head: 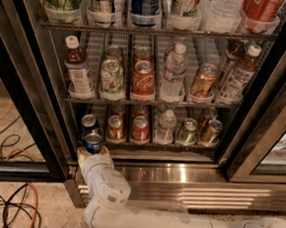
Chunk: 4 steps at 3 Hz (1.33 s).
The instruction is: Pick pepsi can from bottom shelf of fridge
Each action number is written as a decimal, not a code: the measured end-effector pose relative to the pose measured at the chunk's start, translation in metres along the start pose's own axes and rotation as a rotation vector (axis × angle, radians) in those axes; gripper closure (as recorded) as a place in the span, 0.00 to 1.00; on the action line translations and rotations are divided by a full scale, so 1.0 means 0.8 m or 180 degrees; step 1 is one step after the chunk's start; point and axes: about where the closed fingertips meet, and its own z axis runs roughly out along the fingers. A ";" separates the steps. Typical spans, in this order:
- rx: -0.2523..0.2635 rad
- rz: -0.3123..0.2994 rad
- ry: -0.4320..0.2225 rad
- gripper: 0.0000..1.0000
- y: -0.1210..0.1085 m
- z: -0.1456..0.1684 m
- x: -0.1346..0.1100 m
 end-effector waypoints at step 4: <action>0.0444 0.0381 0.0659 1.00 -0.017 -0.136 0.104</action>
Offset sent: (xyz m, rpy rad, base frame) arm -0.1307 -0.0834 -0.0433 0.0218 0.3103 -0.3298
